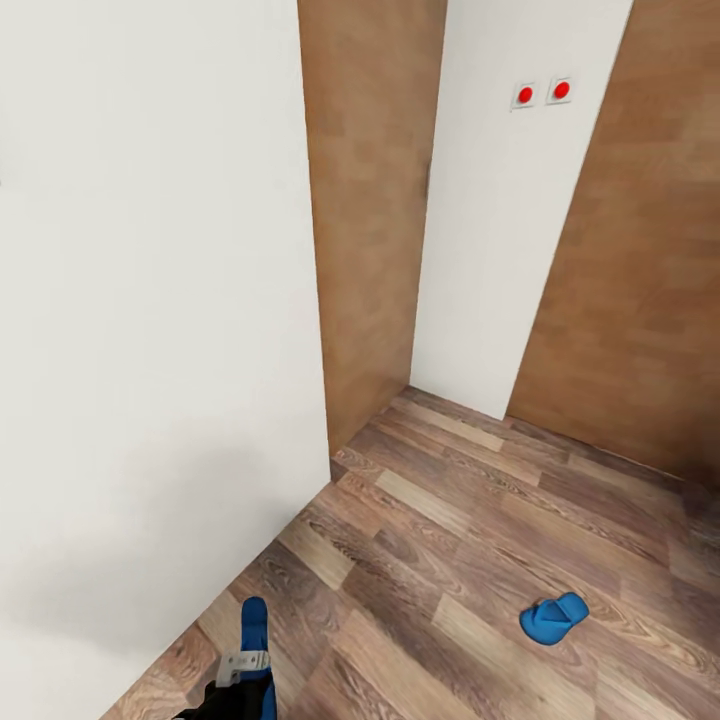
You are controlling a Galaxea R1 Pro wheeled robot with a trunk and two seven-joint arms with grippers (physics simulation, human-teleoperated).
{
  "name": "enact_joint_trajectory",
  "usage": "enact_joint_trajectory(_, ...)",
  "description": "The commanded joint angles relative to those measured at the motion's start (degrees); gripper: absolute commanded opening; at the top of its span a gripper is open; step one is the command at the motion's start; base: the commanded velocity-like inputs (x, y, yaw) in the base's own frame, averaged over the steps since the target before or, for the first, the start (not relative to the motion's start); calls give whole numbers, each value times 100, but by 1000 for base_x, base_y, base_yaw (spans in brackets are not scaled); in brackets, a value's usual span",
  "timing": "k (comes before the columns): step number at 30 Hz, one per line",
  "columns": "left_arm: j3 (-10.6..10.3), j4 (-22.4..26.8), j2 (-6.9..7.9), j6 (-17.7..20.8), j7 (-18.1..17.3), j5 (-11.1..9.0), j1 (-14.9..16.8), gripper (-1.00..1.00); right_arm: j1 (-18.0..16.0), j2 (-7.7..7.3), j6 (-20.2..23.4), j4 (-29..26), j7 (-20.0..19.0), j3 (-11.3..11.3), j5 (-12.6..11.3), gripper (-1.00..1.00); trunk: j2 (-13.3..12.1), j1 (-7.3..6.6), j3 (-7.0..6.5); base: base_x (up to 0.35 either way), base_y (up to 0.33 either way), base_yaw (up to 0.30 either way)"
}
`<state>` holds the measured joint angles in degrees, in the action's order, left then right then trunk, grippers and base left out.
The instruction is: In the bedroom, move the book from the bed onto either nightstand, and place the two sandals side by side next to the bed.
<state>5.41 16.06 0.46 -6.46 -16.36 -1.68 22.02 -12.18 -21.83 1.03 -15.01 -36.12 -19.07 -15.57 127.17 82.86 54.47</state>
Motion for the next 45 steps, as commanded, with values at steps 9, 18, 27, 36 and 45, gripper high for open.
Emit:
enact_joint_trajectory(9,35,-6,-2,-4,-44,-17,4,-100,-4,0,11,7,-26,-9,-34,100,2,2,6,323,0,-8)
enact_joint_trajectory(18,37,-6,-2,-4,-44,-17,4,-100,-4,-3,11,7,-25,-9,-34,100,2,2,6,330,0,-50)
enact_joint_trajectory(27,39,-6,-2,-4,-46,-17,4,-100,-4,0,11,7,-26,-9,-34,100,2,2,6,114,0,-210)
enact_joint_trajectory(36,39,-6,-2,-4,-46,-17,4,-100,-4,1,11,7,-26,-9,-34,100,2,2,6,3,0,-232)
enact_joint_trajectory(45,31,-6,-20,4,-43,-17,4,-100,-4,-3,11,7,-27,-9,-34,100,2,2,6,155,0,-151)
